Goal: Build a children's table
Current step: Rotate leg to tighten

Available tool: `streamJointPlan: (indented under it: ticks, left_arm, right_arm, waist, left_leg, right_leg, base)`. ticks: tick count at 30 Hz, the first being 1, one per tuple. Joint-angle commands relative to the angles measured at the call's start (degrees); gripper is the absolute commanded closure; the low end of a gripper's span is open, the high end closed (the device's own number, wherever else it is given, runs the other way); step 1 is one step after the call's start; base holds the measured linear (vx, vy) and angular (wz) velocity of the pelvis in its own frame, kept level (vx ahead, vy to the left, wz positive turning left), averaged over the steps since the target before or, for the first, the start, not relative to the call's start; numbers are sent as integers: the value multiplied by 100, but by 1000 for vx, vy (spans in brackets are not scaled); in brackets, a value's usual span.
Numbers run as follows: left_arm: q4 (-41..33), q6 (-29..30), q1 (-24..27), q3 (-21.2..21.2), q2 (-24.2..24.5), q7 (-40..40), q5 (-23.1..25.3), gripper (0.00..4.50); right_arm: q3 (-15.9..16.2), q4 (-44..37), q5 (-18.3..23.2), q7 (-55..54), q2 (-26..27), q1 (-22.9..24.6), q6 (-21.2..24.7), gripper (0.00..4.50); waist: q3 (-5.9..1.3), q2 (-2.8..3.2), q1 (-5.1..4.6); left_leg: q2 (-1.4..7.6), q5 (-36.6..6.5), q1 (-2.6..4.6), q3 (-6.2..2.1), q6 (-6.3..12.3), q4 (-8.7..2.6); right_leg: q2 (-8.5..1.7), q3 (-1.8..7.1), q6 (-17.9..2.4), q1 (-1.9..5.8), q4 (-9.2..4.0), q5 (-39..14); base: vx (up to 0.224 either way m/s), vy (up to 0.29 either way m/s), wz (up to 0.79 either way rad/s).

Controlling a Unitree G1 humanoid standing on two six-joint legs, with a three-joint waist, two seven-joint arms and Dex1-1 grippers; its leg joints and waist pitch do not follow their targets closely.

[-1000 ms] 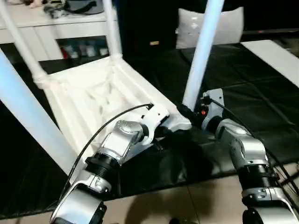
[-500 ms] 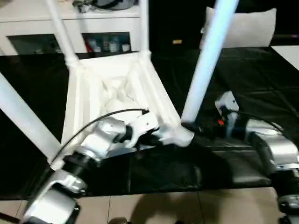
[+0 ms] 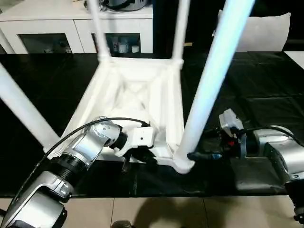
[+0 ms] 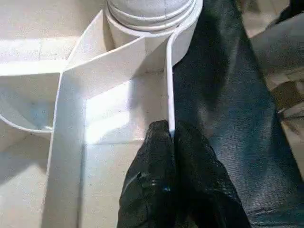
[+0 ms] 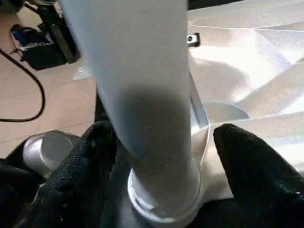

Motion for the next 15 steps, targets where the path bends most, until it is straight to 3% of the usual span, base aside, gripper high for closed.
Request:
streamJointPlan:
  ticks: [1,9,15]
  left_arm:
    - [-182,-125,-1,-228,-32,-201,75,450]
    - [-158,-116,-5,-204,-50,-190,50,450]
    - [-259,408,75,-41,-168,-24,-123,450]
  right_arm:
    - [67,-89,-9,110,24,26,-2,134]
    - [102,-57,149,207,77,30,169,202]
    - [-70,-167,277,-311,334,70,557,245]
  waist:
    - [-445,-120,-30]
    - [-450,-134,-43]
    - [-444,-132,-70]
  left_leg:
    - [276,-322,-10,-51,501,-355]
    - [274,-308,-9,-53,482,-355]
    - [275,-309,-15,-57,425,-361]
  right_leg:
    - [-469,404,183,401,-396,-2339]
    - [-445,392,296,397,-410,-2348]
    - [-459,382,278,399,-418,-2369]
  base:
    - [0,0,0]
    - [0,0,0]
    - [0,0,0]
